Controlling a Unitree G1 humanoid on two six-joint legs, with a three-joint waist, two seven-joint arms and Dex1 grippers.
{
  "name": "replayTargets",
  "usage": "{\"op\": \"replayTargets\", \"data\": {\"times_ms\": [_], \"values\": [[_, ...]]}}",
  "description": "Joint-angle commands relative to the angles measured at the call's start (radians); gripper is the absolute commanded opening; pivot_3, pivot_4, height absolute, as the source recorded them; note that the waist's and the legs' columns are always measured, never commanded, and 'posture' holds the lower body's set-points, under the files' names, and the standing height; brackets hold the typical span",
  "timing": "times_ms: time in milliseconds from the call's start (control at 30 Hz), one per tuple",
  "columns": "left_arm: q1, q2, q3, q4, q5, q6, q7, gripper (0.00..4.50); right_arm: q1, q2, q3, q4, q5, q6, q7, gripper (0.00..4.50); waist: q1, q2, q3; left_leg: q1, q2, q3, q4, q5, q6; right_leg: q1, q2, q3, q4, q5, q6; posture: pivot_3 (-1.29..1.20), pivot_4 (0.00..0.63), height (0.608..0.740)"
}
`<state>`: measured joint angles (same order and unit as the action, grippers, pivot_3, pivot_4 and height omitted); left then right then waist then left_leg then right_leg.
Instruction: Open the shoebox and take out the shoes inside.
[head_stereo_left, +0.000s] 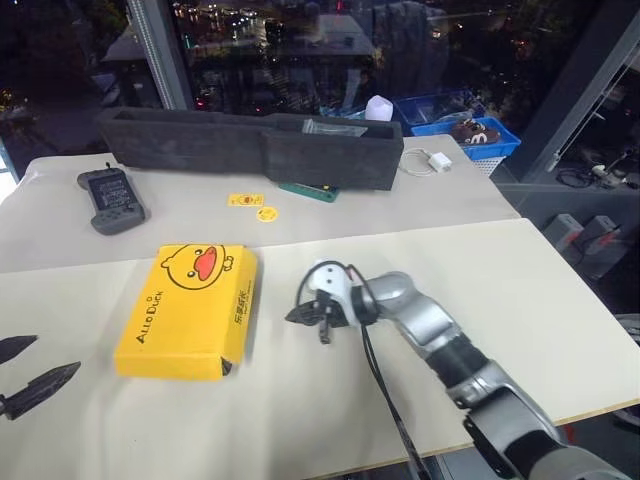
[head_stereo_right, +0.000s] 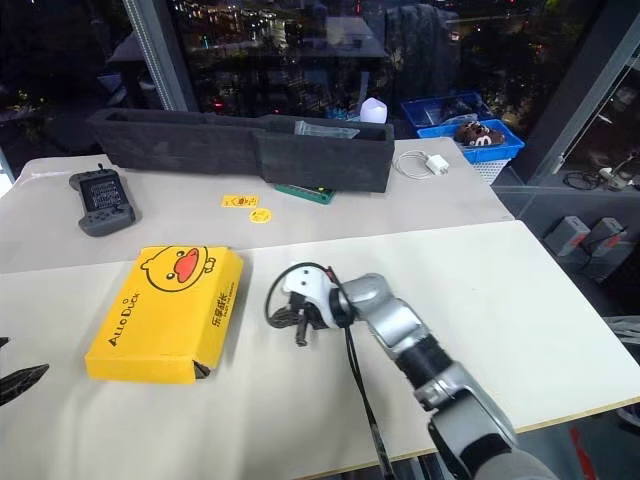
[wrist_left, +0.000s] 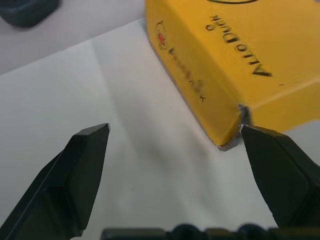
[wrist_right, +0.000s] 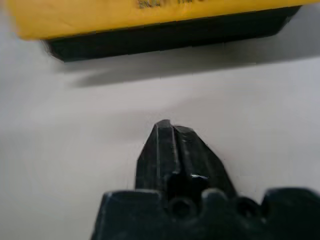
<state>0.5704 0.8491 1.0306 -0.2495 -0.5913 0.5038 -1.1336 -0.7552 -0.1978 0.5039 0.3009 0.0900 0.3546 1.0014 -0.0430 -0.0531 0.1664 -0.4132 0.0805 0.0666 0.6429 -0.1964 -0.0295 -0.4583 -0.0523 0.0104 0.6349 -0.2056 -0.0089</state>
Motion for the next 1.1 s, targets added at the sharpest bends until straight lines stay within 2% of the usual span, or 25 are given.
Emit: {"op": "replayTargets", "data": {"times_ms": [33,200,467,567,700,767,867,967,1100], "values": [[0.019,0.001,0.068,-0.039,-0.028,0.010,-0.005,4.50,-0.078,0.077,-0.010,0.132,-0.035,-0.093,-0.028,0.06,-0.002,0.000,0.000,0.000,0.000,0.000,0.000,0.000,0.000,0.000,0.000,0.000,0.001,0.000,0.000,0.00,0.150,0.738],[0.039,-0.005,0.103,-0.060,-0.041,0.023,-0.003,4.50,-0.137,0.117,-0.011,0.188,-0.071,-0.149,-0.021,0.06,-0.001,0.000,0.000,0.000,0.000,0.000,0.000,0.000,-0.001,-0.001,0.000,0.000,0.004,-0.001,-0.002,0.00,0.150,0.738],[0.058,-0.024,0.123,-0.091,-0.053,0.027,0.010,4.50,-0.198,0.178,-0.025,0.033,-0.048,-0.072,0.011,0.06,-0.006,0.001,0.000,0.002,0.002,0.000,0.000,0.000,-0.001,-0.002,0.002,0.000,0.007,-0.003,-0.004,0.00,0.150,0.738],[0.067,-0.031,0.135,-0.103,-0.058,0.025,0.012,4.50,-0.272,0.265,-0.052,0.047,-0.003,-0.053,0.018,0.06,-0.012,0.001,0.001,0.003,0.005,0.000,0.000,0.000,-0.001,-0.002,0.005,0.001,0.007,-0.003,-0.005,0.00,0.150,0.738],[0.060,-0.031,0.144,-0.115,-0.069,0.029,0.024,4.50,-0.349,0.367,-0.059,0.217,-0.018,-0.140,0.006,0.06,-0.017,0.001,0.000,0.006,0.008,-0.002,-0.001,0.000,-0.001,-0.002,0.009,0.000,0.011,-0.003,-0.007,0.00,0.150,0.738],[0.062,-0.037,0.166,-0.140,-0.091,0.043,0.032,4.50,-0.419,0.421,-0.082,0.361,-0.024,-0.202,-0.030,0.06,-0.012,-0.001,0.000,0.007,0.008,-0.003,-0.002,-0.005,-0.008,0.000,0.009,-0.001,0.011,-0.006,-0.012,0.00,0.150,0.738],[0.078,-0.038,0.217,-0.186,-0.134,0.072,0.037,4.50,-0.511,0.493,-0.109,0.564,-0.031,-0.305,-0.083,0.06,-0.015,-0.002,-0.001,0.007,0.006,-0.003,-0.002,-0.004,-0.009,-0.001,0.007,-0.001,0.011,-0.006,-0.012,0.00,0.150,0.738],[0.090,-0.025,0.313,-0.223,-0.203,0.117,0.037,4.50,-0.588,0.560,-0.119,0.742,-0.053,-0.401,-0.151,0.06,-0.025,-0.003,-0.001,0.006,0.006,-0.003,-0.001,-0.004,-0.009,-0.001,0.007,-0.001,0.010,-0.006,-0.012,0.00,0.150,0.738],[0.147,0.020,0.556,-0.236,-0.320,0.206,0.011,4.50,-0.659,0.631,-0.130,0.869,-0.076,-0.464,-0.201,0.06,-0.032,-0.004,-0.001,0.005,0.007,-0.005,-0.002,-0.003,-0.007,-0.002,0.009,-0.002,0.010,-0.006,-0.013,0.00,0.150,0.738]]}}
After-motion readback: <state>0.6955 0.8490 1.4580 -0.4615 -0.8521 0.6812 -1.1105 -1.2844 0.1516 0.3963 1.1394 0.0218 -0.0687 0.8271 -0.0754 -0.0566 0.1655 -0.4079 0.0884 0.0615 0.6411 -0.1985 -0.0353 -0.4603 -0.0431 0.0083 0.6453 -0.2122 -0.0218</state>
